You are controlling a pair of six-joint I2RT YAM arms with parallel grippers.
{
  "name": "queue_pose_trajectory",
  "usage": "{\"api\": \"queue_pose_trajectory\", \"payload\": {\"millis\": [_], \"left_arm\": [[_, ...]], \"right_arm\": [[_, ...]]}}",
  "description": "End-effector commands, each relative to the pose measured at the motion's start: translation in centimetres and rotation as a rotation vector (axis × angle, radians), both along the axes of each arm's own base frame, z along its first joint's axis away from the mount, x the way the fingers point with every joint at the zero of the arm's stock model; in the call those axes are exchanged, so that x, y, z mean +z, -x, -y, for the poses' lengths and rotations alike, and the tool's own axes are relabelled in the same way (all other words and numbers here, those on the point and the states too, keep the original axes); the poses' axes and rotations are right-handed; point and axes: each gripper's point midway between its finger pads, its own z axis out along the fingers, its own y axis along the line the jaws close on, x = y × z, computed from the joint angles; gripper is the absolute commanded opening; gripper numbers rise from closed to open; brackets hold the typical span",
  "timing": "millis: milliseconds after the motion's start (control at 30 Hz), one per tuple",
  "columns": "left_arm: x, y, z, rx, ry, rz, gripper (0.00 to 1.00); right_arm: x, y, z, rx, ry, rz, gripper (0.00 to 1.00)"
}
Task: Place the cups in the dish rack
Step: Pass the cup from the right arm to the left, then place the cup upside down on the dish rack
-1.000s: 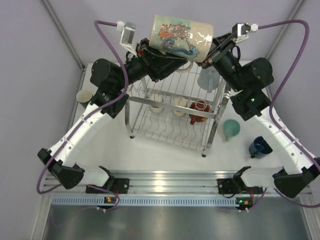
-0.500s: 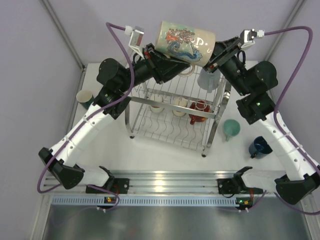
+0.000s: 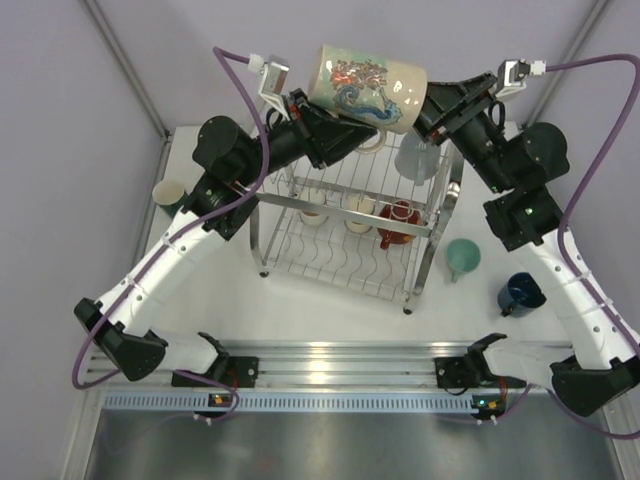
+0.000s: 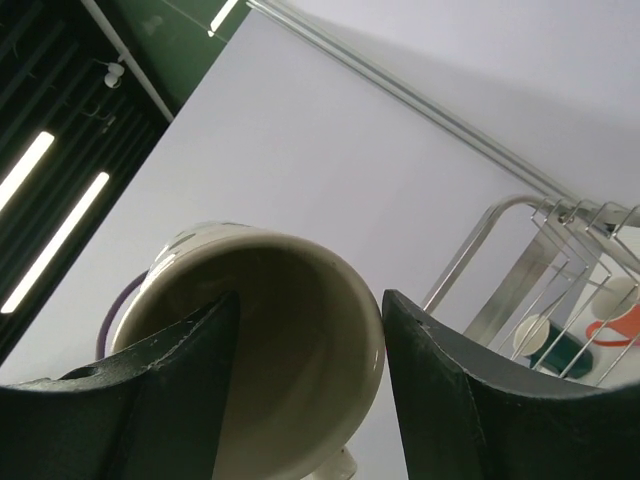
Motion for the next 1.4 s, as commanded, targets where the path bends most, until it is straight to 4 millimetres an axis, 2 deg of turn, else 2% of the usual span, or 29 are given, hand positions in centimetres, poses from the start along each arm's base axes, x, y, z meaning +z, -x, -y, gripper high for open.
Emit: {"api": "queue_pose_trajectory", "payload": {"millis": [0, 333, 533, 567, 600, 667, 700, 733, 800, 833, 900, 1000, 1033, 1100, 1200, 1367], "left_arm": [[4.9, 0.1, -3.7, 0.156, 0.1, 0.121, 0.0], [5.7, 0.9, -4.2, 0.154, 0.103, 0.154, 0.0], [4.1, -1.6, -4.2, 0.255, 0.005, 0.1, 0.0], [3.8, -2.5, -4.4, 0.302, -0.021, 0.1, 0.0], [2.3, -3.1, -4.3, 0.321, -0.077, 0.057, 0.0], [1.8, -4.6, -4.6, 0.388, -0.128, 0.04, 0.0], [1.6, -4.8, -4.9, 0.403, -0.161, 0.022, 0.0], [1.3, -5.1, -4.9, 0.413, -0.18, 0.014, 0.0], [-0.1, -6.4, -4.5, 0.438, -0.237, -0.017, 0.0], [-0.2, -6.5, -4.6, 0.448, -0.262, -0.034, 0.0], [-2.0, -7.9, -4.4, 0.475, -0.326, -0.075, 0.0], [-2.9, -8.3, -4.3, 0.481, -0.387, -0.124, 0.0], [-2.6, -8.2, -4.5, 0.486, -0.389, -0.13, 0.0], [-3.6, -8.3, -4.7, 0.496, -0.426, -0.168, 0.0], [-3.9, -8.3, -5.3, 0.517, -0.451, -0.192, 0.0], [-5.2, -7.5, -4.3, 0.462, -0.494, -0.186, 0.0]], "right_arm": [[6.6, 4.7, 3.6, -0.066, -0.067, 0.212, 0.59], [7.2, 4.9, 4.4, -0.105, -0.047, 0.23, 0.6], [7.6, 5.6, 6.0, -0.21, 0.031, 0.249, 0.59], [8.0, 6.1, 6.5, -0.238, 0.044, 0.261, 0.59], [8.2, 6.6, 6.9, -0.254, 0.076, 0.254, 0.59], [8.3, 6.9, 7.8, -0.318, 0.151, 0.273, 0.59], [9.4, 8.0, 8.7, -0.362, 0.181, 0.315, 0.59], [8.5, 7.8, 9.0, -0.377, 0.224, 0.28, 0.59], [8.8, 8.6, 10.2, -0.429, 0.243, 0.29, 0.59], [8.1, 8.4, 10.5, -0.453, 0.284, 0.277, 0.59], [7.8, 8.9, 11.9, -0.516, 0.299, 0.267, 0.6], [7.0, 9.0, 13.1, -0.577, 0.345, 0.248, 0.6], [6.8, 9.0, 13.4, -0.592, 0.363, 0.249, 0.6], [6.3, 9.0, 13.8, -0.611, 0.388, 0.234, 0.6], [5.5, 8.6, 14.2, -0.635, 0.424, 0.218, 0.6], [4.3, 8.1, 13.9, -0.63, 0.451, 0.201, 0.61]]}}
